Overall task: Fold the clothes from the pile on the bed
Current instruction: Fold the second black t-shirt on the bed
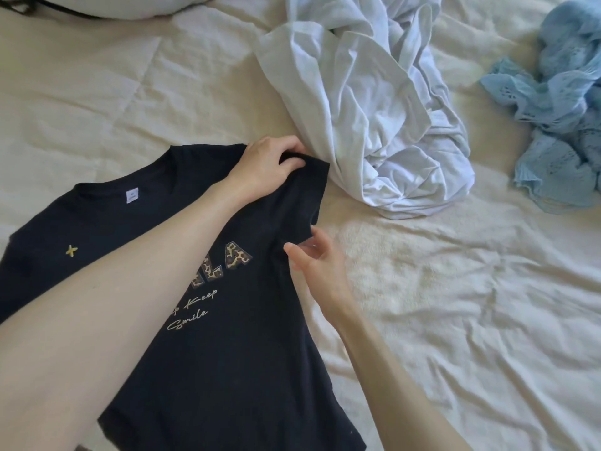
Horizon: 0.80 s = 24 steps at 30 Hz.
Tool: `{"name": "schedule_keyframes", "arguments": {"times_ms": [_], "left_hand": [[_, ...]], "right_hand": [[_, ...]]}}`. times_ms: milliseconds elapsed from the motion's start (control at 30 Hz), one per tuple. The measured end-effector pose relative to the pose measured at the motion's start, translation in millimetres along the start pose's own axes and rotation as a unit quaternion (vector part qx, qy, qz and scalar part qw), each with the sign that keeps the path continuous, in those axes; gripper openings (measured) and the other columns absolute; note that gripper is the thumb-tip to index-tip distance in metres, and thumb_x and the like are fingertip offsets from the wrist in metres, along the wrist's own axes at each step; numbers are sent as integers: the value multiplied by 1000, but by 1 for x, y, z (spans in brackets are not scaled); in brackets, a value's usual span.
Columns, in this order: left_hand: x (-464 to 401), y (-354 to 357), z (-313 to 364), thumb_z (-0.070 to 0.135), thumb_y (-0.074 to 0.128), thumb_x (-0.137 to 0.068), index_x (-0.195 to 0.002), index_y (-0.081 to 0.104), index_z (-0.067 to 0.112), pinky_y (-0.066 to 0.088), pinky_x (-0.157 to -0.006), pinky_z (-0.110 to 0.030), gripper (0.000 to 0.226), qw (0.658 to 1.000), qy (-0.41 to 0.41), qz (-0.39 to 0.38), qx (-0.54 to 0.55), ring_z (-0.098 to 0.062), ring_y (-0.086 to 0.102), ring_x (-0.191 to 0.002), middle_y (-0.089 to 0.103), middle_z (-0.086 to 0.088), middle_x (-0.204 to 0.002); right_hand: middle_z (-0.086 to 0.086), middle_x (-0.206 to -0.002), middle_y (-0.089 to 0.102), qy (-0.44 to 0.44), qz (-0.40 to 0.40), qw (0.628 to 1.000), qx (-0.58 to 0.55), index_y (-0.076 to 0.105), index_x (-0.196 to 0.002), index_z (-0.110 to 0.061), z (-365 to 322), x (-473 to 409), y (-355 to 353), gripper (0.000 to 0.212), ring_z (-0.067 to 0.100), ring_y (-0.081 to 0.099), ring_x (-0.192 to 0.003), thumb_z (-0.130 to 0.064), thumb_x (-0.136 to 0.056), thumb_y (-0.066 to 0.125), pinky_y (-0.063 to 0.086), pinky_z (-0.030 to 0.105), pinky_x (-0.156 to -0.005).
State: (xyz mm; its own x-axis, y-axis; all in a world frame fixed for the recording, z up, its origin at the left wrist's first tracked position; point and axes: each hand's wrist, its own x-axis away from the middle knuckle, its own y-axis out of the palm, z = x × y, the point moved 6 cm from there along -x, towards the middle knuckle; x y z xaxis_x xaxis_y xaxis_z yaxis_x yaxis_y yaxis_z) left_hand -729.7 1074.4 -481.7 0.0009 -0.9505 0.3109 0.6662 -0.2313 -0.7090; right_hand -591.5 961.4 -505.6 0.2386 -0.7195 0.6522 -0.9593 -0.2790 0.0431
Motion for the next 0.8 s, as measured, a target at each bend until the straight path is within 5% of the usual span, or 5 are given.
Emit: {"name": "schedule_keyframes", "arguments": {"times_ms": [100, 233, 400, 633, 800], "left_hand": [[1, 1, -3, 20, 57, -92, -107, 66, 13, 37, -98, -27, 19, 1000, 1, 19, 22, -14, 56, -109, 64, 9, -105], [1, -1, -7, 24, 57, -92, -107, 66, 15, 35, -89, -23, 20, 999, -3, 50, 13, -14, 52, -105, 62, 13, -102], [-1, 4, -4, 26, 58, -92, -108, 66, 15, 30, -84, -24, 21, 997, 8, 67, -32, -21, 47, -101, 65, 5, -107], [-4, 8, 0, 26, 56, -92, -108, 66, 17, 34, -95, -36, 21, 998, -2, 61, -25, -25, 46, -106, 65, 3, -112], [-1, 4, -1, 25, 55, -93, -109, 66, 17, 34, -96, -35, 21, 998, -3, 54, -16, -22, 46, -107, 65, 6, -113]], "right_hand": [[-4, -70, 62, -9, 20, 999, 44, 59, -80, -28, -5, -3, -8, 12, 0, 56, -63, -20, -88, 64, 43, 10, -63], [12, -67, 59, 17, 95, 995, 39, 56, -79, -1, -2, -1, -22, 30, 11, 52, -63, -29, -86, 63, 44, 19, -62], [-1, -51, 57, 79, 131, 988, 13, 41, -62, -14, 15, 14, -19, 37, 6, 52, -50, -31, -85, 65, 43, 22, -62], [3, -113, 62, 114, 61, 966, -225, 45, -124, -22, 19, 14, -12, 39, 9, 69, -90, -21, -89, 63, 50, 22, -69], [11, -100, 62, -7, 62, 997, -37, 52, -117, -28, -1, 2, -14, 35, 16, 63, -83, -12, -88, 62, 45, 22, -70]]}}
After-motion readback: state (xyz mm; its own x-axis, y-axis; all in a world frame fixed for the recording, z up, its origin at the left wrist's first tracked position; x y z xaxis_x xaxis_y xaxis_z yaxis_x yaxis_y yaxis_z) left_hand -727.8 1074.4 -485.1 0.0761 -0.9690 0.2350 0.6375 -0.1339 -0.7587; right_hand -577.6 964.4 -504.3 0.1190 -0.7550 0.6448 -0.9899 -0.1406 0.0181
